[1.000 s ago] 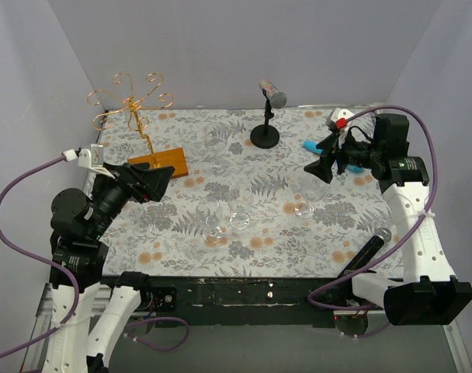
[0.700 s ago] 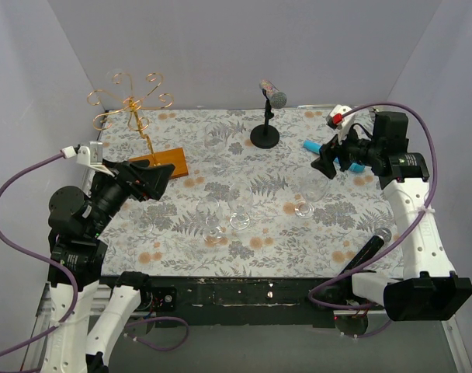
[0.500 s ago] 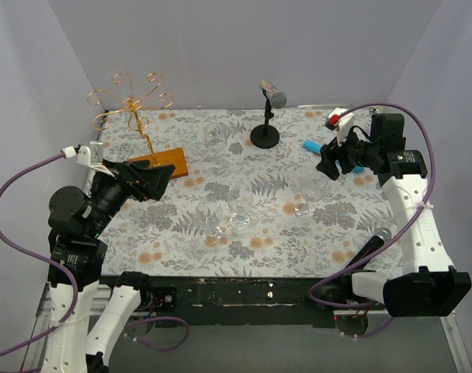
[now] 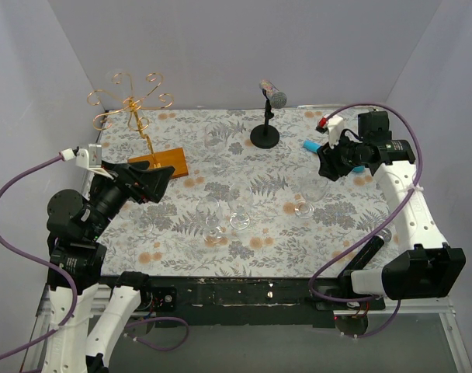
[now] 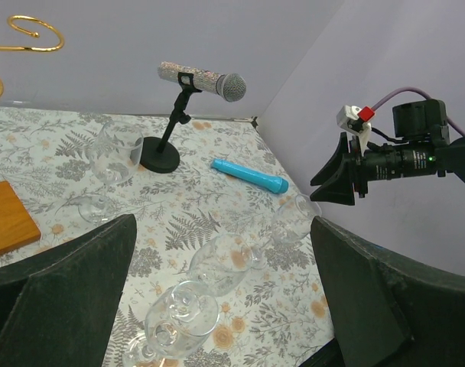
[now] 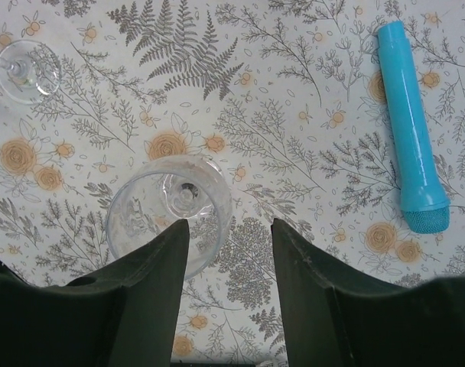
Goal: Place the wine glass upside down on the wine glass rack
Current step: Pick up the wine glass at the center of the board.
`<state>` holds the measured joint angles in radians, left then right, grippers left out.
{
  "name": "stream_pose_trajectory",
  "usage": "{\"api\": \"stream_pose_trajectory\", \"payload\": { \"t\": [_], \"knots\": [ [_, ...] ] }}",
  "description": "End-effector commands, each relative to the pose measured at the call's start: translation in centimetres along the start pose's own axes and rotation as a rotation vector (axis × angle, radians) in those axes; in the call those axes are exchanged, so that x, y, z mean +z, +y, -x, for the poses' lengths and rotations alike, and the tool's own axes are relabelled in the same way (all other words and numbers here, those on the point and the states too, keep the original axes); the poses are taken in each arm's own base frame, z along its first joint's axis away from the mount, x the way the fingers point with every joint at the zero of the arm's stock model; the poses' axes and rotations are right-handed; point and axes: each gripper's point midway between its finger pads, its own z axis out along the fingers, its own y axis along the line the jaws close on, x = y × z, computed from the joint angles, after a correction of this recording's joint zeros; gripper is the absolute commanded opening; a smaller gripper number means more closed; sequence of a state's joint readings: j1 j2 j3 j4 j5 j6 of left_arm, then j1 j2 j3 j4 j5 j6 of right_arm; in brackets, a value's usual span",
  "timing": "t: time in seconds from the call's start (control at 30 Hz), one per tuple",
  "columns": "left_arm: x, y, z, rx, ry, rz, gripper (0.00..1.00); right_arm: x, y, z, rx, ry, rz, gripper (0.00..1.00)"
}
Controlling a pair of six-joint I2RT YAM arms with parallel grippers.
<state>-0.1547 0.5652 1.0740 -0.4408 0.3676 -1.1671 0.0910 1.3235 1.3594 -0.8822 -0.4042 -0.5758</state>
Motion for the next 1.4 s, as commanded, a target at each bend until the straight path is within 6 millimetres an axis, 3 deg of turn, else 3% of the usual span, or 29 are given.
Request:
{"api": "stream_pose_trajectory", "payload": {
  "t": [0.0,0.37,0.9,1.07,1.37],
  "knots": [
    [0.0,-0.2,-0.4,0.004,0.012,-0.015,0.98,-0.2,-0.5,0.0,-0.034,0.021,-0.049,0.54],
    [-0.1,-0.5,-0.3,-0.008,0.012,-0.03,0.98,0.5,-0.4,-0.6,-0.076,0.07,-0.074,0.41],
    [-0.5,-0.7,-0.5,-0.013,0.016,-0.034,0.98,1.4,0.3,-1.2,-0.102,0.117,-0.064,0.31],
    [-0.7,-0.8,-0.6,-0.017,0.017,-0.036,0.98,1.3,0.3,-1.1,-0.109,0.118,-0.066,0.2],
    [-0.7,-1.1,-1.2,-0.035,0.038,-0.059,0.98,1.1,0.3,-0.8,-0.126,0.113,-0.07,0.09]
  ]
}}
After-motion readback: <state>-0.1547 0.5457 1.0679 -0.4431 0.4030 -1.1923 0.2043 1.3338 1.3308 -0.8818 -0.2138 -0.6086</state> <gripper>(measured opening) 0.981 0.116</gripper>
